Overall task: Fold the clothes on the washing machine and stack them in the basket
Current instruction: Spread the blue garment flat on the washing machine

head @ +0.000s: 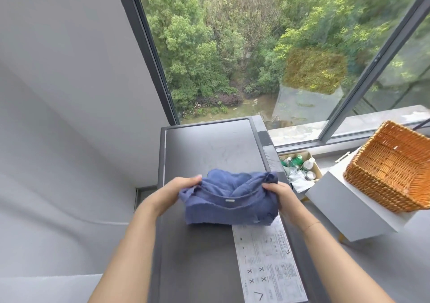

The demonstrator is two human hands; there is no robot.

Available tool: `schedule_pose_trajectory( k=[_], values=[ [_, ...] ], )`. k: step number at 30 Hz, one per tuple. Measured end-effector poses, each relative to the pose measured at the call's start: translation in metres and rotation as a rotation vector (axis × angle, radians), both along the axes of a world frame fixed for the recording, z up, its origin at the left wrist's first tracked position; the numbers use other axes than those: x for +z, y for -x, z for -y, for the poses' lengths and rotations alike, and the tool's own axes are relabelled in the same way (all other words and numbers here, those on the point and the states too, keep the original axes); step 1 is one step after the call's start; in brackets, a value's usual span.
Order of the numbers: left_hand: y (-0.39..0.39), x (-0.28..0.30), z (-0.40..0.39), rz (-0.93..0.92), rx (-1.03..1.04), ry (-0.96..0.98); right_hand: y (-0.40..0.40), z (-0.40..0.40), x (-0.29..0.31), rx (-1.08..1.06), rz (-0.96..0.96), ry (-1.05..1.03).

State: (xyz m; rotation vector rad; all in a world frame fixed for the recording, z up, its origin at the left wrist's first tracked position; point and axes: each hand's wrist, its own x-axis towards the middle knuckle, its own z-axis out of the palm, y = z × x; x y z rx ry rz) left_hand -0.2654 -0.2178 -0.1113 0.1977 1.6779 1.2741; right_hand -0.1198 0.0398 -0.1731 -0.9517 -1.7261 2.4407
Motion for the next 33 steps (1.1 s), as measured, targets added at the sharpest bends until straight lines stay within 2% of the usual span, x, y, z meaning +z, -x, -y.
schedule_pose_trajectory(
  k=[1,2,5,8,11,13,16,18,20,23,27,28,31,33],
  values=[
    [0.0,-0.004,-0.007,0.132,0.134,-0.08,0.006,-0.002,-0.007,-0.038,0.057,-0.027],
    [0.001,-0.013,-0.013,0.189,0.235,-0.108,0.009,-0.002,-0.013,-0.018,0.095,-0.076],
    [-0.008,-0.035,-0.017,0.27,0.315,-0.129,0.012,-0.003,-0.03,0.092,0.138,-0.152],
    [-0.014,-0.057,-0.014,0.137,0.308,-0.052,0.013,-0.002,-0.036,0.012,0.098,-0.119],
    [-0.023,-0.068,-0.015,-0.078,0.432,0.054,0.015,0.003,-0.036,-0.05,0.036,-0.157],
    [-0.03,-0.067,-0.016,-0.116,0.498,0.037,0.017,0.007,-0.033,-0.063,-0.001,-0.082],
    [-0.039,-0.069,-0.006,-0.142,0.507,0.072,0.022,0.007,-0.027,0.031,0.049,0.019],
    [-0.042,-0.081,0.003,-0.195,0.428,0.168,0.023,0.008,-0.031,0.157,0.152,-0.071],
    [-0.043,-0.087,0.009,-0.228,0.348,0.25,0.023,0.01,-0.035,0.189,0.198,-0.163],
    [-0.04,-0.079,0.007,-0.099,0.352,0.118,0.021,0.011,-0.031,0.159,0.155,-0.287],
    [-0.036,-0.073,0.003,-0.018,0.397,0.038,0.013,0.009,-0.024,0.257,0.152,-0.166],
    [-0.036,-0.073,0.003,-0.016,0.428,0.044,0.01,0.009,-0.024,0.263,0.144,-0.195],
    [-0.04,-0.072,0.005,0.016,0.517,-0.006,0.004,0.006,-0.027,0.124,0.023,-0.42],
    [-0.042,-0.069,0.008,-0.015,0.547,-0.066,0.001,0.007,-0.023,0.023,-0.076,-0.439]
  ],
)
